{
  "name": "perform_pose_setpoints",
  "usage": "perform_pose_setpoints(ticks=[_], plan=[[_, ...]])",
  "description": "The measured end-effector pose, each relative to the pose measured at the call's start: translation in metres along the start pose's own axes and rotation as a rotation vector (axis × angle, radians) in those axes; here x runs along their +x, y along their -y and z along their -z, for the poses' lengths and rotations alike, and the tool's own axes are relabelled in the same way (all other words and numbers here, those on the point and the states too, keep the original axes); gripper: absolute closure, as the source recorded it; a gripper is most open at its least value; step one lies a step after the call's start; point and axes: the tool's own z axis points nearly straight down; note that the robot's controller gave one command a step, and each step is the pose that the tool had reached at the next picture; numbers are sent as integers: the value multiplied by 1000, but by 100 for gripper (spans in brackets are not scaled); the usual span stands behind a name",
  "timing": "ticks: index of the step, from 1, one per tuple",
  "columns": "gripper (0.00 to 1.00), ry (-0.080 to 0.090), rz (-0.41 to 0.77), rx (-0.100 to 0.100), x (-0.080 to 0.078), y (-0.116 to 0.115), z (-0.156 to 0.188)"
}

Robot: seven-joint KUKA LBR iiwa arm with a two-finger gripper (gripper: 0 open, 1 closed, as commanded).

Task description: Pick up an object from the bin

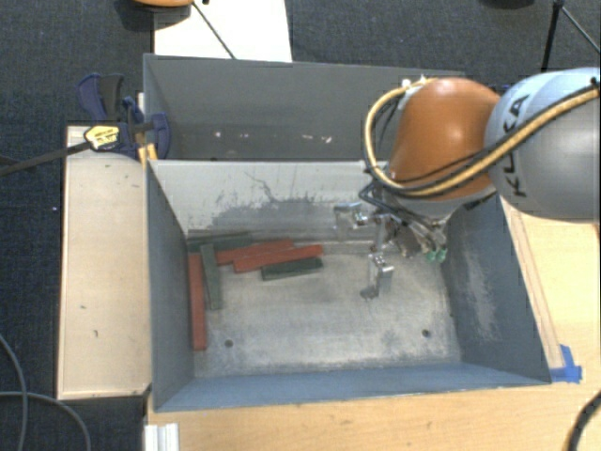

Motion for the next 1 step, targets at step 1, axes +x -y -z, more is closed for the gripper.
perform_pose_setpoints(ticks=[1], plan=[[0, -1, -290, 0, 4, -21, -30]])
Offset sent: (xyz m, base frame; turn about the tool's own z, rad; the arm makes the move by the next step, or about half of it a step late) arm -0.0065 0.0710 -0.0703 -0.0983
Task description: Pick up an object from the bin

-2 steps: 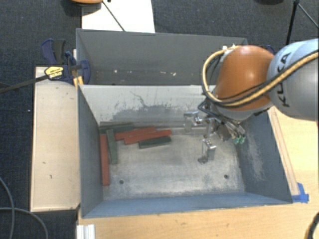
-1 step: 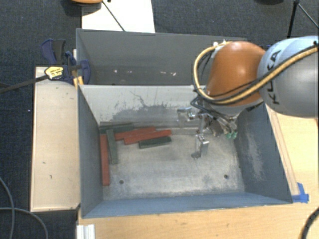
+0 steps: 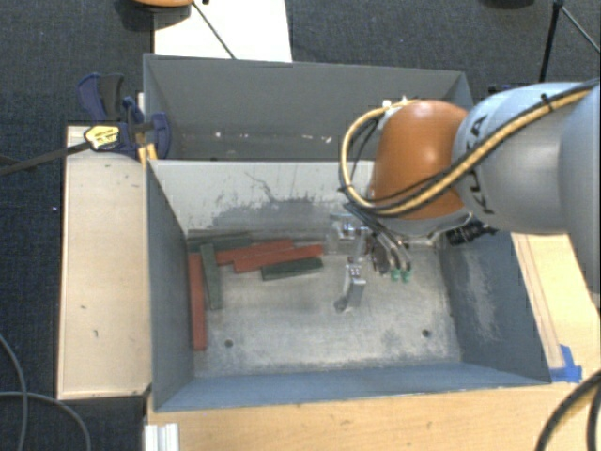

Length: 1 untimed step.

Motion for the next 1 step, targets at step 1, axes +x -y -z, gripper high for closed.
perform_pose_setpoints(ticks=[1], plan=[[0, -3, 249, 0, -1, -31, -24]])
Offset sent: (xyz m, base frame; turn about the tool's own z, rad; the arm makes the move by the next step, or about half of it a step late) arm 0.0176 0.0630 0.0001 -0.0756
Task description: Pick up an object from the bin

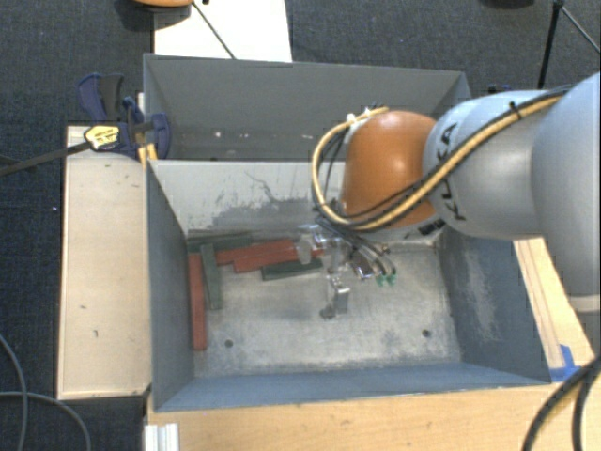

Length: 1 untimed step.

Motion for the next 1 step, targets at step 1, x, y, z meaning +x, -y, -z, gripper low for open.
perform_pose_setpoints(ticks=[1], plan=[[0, 1, 118, -1, -9, -12, 6]])
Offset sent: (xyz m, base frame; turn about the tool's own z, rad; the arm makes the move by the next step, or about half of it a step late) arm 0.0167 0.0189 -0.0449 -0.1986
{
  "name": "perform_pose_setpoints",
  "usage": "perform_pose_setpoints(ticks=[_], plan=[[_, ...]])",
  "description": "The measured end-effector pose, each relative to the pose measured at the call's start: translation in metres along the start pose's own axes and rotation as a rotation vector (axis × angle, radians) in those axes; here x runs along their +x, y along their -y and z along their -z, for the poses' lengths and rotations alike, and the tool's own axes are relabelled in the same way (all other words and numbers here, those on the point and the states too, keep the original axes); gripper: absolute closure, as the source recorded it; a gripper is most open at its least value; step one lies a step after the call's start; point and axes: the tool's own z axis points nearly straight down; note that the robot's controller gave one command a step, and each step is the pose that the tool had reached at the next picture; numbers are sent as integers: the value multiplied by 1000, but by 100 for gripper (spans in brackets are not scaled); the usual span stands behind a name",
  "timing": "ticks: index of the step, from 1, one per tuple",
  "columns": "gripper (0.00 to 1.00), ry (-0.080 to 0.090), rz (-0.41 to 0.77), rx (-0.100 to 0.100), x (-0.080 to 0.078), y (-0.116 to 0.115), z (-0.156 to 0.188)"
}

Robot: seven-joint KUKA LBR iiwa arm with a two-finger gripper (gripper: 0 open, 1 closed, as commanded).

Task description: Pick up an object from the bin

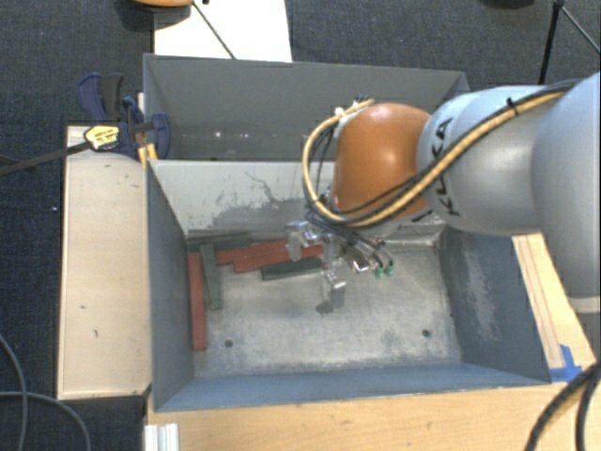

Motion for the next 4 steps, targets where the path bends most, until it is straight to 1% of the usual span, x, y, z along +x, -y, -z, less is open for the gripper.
perform_pose_setpoints(ticks=[1, 2, 3, 4], plan=[[0, 2, -237, 0, -5, -1, -10], [0, 1, -165, 1, -15, -12, -18], [0, 4, 93, 1, -28, -30, -28], [100, 2, 22, 0, -28, -13, -47]])
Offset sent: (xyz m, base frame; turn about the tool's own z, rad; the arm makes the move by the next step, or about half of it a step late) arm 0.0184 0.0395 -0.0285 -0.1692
